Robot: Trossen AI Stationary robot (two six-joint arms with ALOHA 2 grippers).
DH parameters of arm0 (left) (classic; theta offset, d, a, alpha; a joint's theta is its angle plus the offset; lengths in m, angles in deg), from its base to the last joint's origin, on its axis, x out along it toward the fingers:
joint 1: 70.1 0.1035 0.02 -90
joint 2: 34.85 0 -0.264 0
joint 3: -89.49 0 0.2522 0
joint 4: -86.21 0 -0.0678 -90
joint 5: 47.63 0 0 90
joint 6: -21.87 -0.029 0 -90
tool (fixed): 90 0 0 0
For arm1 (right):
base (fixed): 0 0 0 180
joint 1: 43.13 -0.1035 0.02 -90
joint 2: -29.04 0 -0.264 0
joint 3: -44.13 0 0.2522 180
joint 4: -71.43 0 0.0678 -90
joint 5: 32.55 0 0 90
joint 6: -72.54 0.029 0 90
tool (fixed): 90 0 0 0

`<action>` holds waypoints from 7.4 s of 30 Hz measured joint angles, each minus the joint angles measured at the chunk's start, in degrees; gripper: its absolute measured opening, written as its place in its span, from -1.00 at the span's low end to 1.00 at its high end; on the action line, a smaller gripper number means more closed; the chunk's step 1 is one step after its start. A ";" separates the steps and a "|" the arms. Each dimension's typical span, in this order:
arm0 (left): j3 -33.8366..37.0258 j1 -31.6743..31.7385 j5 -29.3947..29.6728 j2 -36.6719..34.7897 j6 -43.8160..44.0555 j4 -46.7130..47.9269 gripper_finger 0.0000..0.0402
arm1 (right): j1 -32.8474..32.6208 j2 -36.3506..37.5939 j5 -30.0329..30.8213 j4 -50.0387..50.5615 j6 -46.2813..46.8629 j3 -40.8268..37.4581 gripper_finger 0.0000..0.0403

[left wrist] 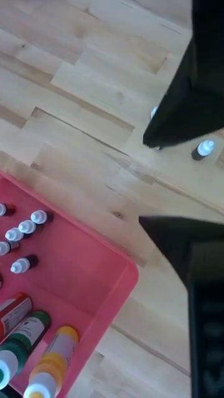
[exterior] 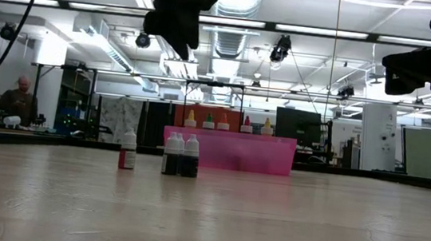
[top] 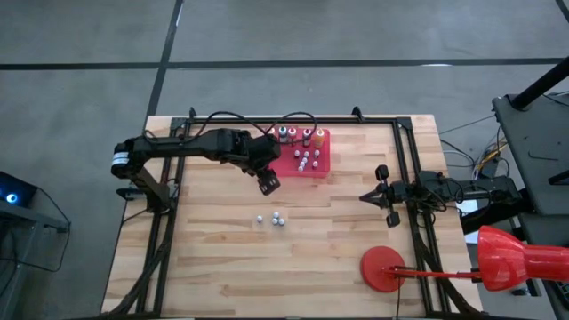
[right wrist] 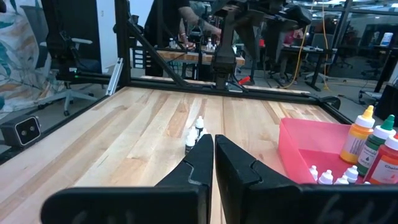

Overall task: Pick & Place food coloring
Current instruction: Put the small red food coloring bottle into the pink bin

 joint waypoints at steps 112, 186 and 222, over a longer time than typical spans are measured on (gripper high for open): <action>10.70 -12.40 -7.51 13.46 -15.80 -1.88 0.71 | 0.02 -0.02 -0.01 0.00 0.00 0.01 -0.96; 18.78 -13.64 -4.72 13.44 -13.44 -12.21 -0.16 | 0.02 -0.04 -0.01 0.00 0.00 0.02 -0.96; 1.38 -5.52 -4.78 12.98 -15.58 6.14 -0.73 | -0.04 -0.03 -0.02 -0.01 0.00 0.01 -0.96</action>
